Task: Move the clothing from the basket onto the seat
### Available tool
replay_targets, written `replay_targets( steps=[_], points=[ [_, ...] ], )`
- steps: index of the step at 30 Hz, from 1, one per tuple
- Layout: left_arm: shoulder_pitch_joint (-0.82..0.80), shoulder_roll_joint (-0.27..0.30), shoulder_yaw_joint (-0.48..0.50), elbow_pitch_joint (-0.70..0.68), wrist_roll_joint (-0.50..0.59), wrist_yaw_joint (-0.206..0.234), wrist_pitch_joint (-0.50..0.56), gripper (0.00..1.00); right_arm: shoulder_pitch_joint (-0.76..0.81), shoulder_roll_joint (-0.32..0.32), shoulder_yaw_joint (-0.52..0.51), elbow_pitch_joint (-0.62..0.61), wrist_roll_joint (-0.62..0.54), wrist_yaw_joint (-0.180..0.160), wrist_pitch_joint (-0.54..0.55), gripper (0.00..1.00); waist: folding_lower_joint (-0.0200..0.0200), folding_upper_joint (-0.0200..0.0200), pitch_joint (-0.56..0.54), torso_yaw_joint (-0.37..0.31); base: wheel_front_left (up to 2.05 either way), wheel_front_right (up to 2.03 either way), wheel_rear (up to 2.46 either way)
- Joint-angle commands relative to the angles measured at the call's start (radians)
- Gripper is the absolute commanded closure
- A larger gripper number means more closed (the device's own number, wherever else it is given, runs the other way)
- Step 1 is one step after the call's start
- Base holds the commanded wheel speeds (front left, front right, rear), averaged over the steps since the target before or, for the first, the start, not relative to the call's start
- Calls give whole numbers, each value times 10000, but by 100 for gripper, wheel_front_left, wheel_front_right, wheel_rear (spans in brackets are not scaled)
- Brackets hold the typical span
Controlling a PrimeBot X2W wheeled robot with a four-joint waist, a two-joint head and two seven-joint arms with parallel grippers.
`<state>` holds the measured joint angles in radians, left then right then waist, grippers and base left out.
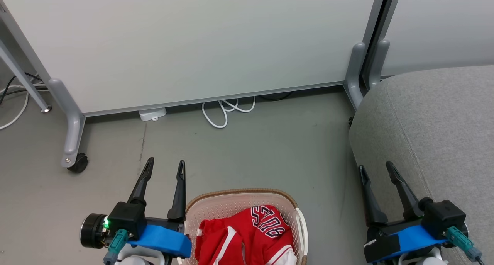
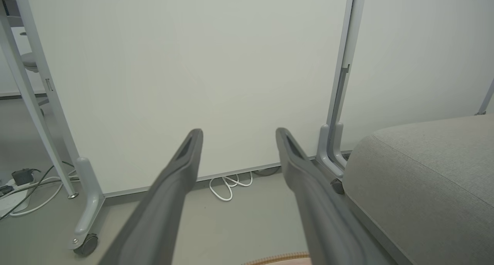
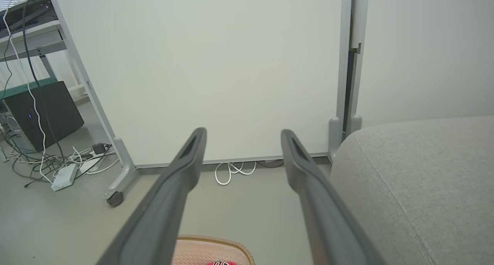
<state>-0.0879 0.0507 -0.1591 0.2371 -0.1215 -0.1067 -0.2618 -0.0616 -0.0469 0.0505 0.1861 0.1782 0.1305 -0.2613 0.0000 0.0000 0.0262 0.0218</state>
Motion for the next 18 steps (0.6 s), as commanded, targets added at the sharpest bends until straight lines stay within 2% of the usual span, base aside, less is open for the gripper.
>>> replay_targets(
  steps=[1,18],
  points=[
    [-144,-5,8,37,-13,-64,-49,0,87,-62,-10,41,31,4,-57,0,0,0,6,1,0,0,0],
    [-160,-6,62,150,-142,-122,-49,0,81,-61,-1,82,134,4,-57,0,0,0,36,-27,0,0,0]
  ],
)
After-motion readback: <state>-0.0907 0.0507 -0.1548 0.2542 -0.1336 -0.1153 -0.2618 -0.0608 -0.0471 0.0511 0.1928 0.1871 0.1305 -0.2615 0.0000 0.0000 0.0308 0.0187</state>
